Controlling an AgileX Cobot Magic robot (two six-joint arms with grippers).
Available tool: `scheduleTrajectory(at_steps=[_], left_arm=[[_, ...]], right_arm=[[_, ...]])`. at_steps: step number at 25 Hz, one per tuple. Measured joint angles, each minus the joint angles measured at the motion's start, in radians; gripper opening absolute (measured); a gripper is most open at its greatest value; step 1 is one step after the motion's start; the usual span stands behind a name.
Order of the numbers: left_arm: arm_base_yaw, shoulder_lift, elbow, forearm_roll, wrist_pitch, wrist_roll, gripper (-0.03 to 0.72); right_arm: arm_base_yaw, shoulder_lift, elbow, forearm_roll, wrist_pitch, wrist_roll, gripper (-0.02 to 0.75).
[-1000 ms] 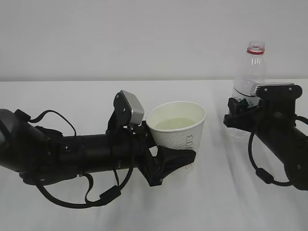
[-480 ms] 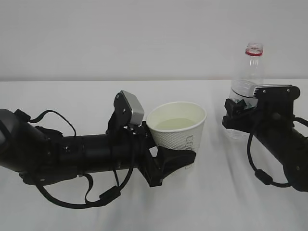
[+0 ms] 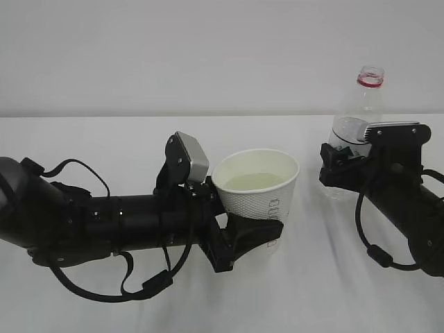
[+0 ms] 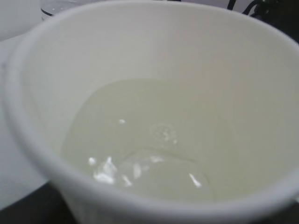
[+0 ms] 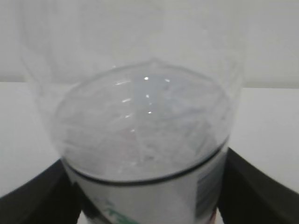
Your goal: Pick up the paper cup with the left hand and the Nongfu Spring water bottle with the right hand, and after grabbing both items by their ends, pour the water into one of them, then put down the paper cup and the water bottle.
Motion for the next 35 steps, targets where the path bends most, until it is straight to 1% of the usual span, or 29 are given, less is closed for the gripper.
scheduleTrajectory(at_steps=[8, 15, 35], left_arm=[[0.000, 0.000, 0.000, 0.002, 0.000, 0.000, 0.508], [0.000, 0.000, 0.000, 0.002, 0.000, 0.000, 0.508], [0.000, 0.000, 0.000, 0.004, 0.000, 0.000, 0.507]], right_arm=[[0.000, -0.002, 0.000, -0.001, -0.001, 0.066, 0.592], [0.000, -0.016, 0.019, -0.056, -0.001, 0.071, 0.592], [0.000, -0.018, 0.022, -0.058, -0.001, 0.081, 0.591]])
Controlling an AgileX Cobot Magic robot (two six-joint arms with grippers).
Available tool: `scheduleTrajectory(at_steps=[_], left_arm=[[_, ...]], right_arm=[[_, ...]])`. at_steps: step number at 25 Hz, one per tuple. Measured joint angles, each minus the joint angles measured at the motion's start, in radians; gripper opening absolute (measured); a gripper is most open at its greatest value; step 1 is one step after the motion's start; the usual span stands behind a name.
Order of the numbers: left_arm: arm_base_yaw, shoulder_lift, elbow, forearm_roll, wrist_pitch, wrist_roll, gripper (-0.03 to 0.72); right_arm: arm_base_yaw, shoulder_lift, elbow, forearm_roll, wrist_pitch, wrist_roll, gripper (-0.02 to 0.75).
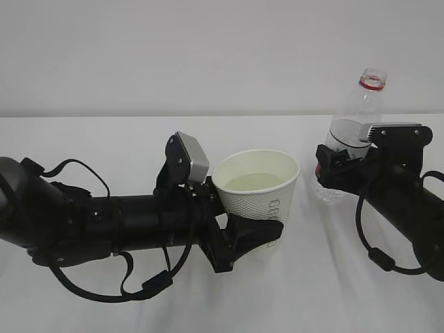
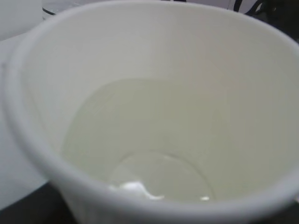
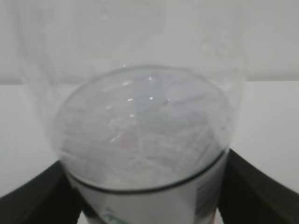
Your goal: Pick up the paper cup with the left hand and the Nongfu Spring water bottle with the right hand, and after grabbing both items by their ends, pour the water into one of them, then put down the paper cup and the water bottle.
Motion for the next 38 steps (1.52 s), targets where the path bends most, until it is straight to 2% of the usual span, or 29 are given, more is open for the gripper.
scheduleTrajectory(at_steps=[5, 8, 12, 20, 38], left_arm=[[0.000, 0.000, 0.000, 0.000, 0.000, 0.000, 0.507], [0.000, 0.000, 0.000, 0.000, 0.000, 0.000, 0.507], [0.000, 0.000, 0.000, 0.000, 0.000, 0.000, 0.507], [0.000, 0.000, 0.000, 0.001, 0.000, 0.000, 0.507], [0.000, 0.000, 0.000, 0.002, 0.000, 0.000, 0.507]], right_arm=[[0.000, 0.000, 0.000, -0.002, 0.000, 0.013, 0.595], [0.000, 0.000, 0.000, -0.024, 0.000, 0.015, 0.646], [0.000, 0.000, 0.000, -0.042, -0.002, 0.017, 0.671], [0.000, -0.004, 0.003, -0.067, -0.004, 0.018, 0.675], [0.000, -0.123, 0.149, -0.071, -0.008, 0.020, 0.675]])
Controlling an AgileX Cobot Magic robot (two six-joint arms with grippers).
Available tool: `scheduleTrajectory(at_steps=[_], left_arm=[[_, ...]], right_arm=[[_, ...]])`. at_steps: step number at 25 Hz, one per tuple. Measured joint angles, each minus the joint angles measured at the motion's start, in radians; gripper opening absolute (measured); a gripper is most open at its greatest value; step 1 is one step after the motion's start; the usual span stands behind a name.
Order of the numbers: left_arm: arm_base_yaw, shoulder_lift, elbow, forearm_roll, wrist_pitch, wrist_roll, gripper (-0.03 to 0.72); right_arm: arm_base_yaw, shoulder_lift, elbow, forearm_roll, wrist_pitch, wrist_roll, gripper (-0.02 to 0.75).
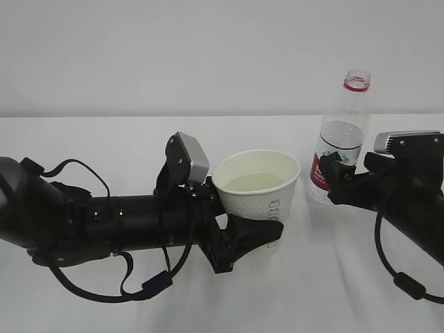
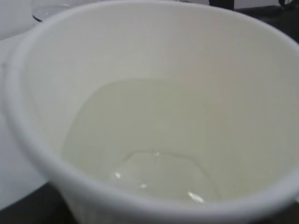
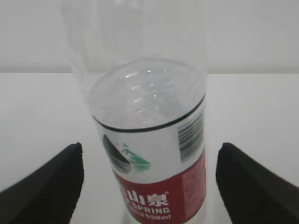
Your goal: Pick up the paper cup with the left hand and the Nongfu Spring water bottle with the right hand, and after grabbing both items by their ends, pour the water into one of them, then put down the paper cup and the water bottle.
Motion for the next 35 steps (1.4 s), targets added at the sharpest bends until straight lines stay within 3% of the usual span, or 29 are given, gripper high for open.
scheduleTrajectory(at_steps=[19, 27, 35], left_arm=[[0.000, 0.000, 0.000, 0.000, 0.000, 0.000, 0.507], [0.000, 0.000, 0.000, -0.002, 0.002, 0.000, 0.507], [0.002, 0.000, 0.000, -0.073, 0.002, 0.000, 0.507]], right_arm=[[0.000, -0.238, 0.256, -0.004, -0.001, 0.000, 0.669], [0.000, -0.374, 0.288, -0.091, -0.002, 0.024, 0.608], [0.000, -0.406, 0.293, -0.056, -0.002, 0.025, 0.587]])
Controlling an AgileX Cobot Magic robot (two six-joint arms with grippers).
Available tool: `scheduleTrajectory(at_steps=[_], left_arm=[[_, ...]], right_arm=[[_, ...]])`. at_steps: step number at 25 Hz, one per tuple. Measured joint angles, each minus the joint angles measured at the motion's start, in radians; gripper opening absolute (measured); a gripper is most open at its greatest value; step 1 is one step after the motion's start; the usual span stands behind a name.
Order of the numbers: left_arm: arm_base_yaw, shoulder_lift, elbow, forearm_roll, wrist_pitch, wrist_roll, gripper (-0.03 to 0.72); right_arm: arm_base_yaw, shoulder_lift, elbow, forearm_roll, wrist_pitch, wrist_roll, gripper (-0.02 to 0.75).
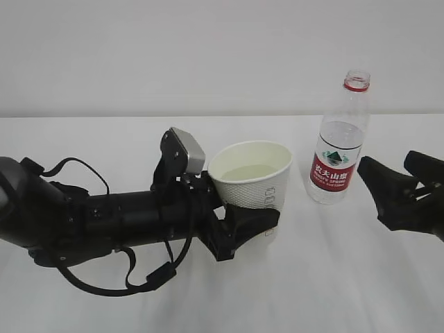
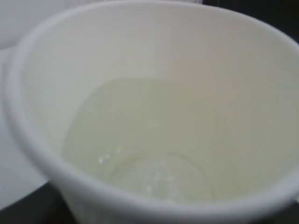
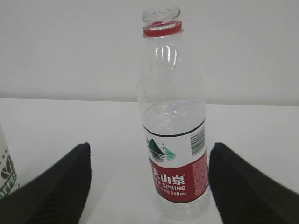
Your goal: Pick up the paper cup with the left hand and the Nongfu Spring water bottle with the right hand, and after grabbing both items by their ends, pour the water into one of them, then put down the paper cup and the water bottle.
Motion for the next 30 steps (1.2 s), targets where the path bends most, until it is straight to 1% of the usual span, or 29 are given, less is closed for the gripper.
scheduleTrajectory(at_steps=[5, 12, 18, 24, 30], left_arm=[[0.021, 0.000, 0.000, -0.039, 0.000, 0.000, 0.507], [0.079, 0.000, 0.000, -0.105, -0.006, 0.000, 0.507], [0.117, 0.000, 0.000, -0.112, -0.026, 0.000, 0.507], [0.151, 0.000, 0.000, -0.113, -0.031, 0.000, 0.507], [0.196, 0.000, 0.000, -0.113, -0.031, 0.043, 0.507]], right_arm=[[0.000, 0.000, 0.000, 0.013, 0.000, 0.001, 0.587], [0.000, 0.000, 0.000, 0.051, 0.000, 0.001, 0.587], [0.000, 0.000, 0.000, 0.062, 0.000, 0.004, 0.587], [0.000, 0.000, 0.000, 0.064, 0.000, 0.059, 0.587], [0.000, 0.000, 0.000, 0.064, 0.000, 0.068, 0.587]])
